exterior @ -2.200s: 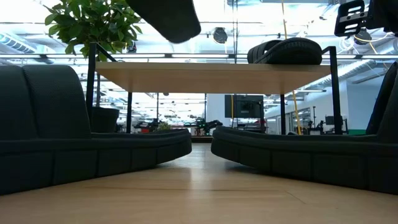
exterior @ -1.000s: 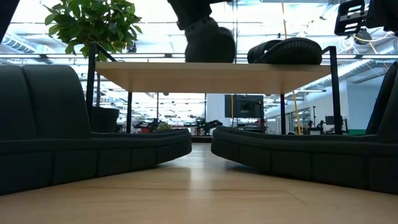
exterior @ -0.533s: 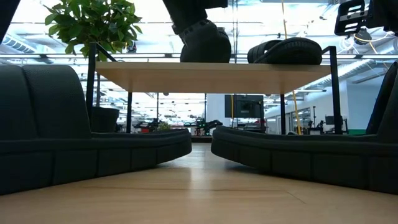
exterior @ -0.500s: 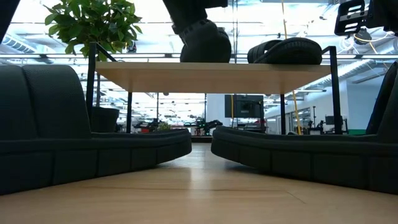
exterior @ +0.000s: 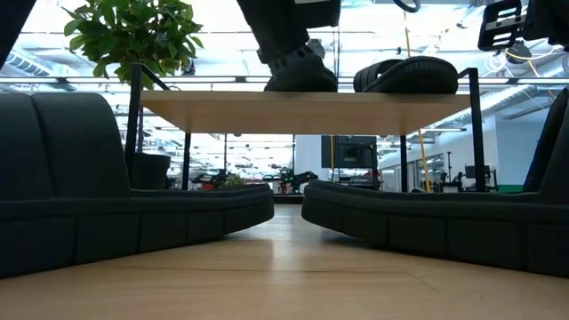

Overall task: Pick and place slides into the shelf
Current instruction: Put the black slipper on the shelf

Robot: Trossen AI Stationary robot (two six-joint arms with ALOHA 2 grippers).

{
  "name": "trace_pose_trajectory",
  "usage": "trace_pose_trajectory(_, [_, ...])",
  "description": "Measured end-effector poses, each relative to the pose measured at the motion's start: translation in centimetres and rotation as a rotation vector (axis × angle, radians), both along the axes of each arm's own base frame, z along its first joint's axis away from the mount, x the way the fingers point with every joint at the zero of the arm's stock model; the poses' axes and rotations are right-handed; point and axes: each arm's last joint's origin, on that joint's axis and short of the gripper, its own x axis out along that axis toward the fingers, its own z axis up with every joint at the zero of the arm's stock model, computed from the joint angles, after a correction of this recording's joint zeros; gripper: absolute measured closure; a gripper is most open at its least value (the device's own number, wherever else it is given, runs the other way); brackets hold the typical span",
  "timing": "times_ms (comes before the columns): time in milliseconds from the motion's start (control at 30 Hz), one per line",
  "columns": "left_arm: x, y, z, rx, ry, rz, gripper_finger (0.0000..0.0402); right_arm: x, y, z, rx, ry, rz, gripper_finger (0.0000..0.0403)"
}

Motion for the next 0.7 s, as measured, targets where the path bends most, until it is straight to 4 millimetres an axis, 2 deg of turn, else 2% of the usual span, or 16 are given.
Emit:
trace_pose_trajectory(133, [0.05, -0.2, -0.01, -0.002, 0.012, -0.025, 0.0388, 0.0, 0.0, 0.0, 0.0, 0.0, 0.0, 0.0403])
trace_pose_trajectory(233, [0.08, -0.22, -0.04, -0.024, 0.018, -0.043, 0.037, 0.0, 0.0, 0.0, 0.001, 0.0, 0.0, 0.0403])
trace_pose_trajectory(700, [0.12, -0.27, 0.03, -0.037, -0.007, -0.031, 0.0193, 0.0, 0.0, 0.0, 0.004, 0.002, 0.0, 0.0403])
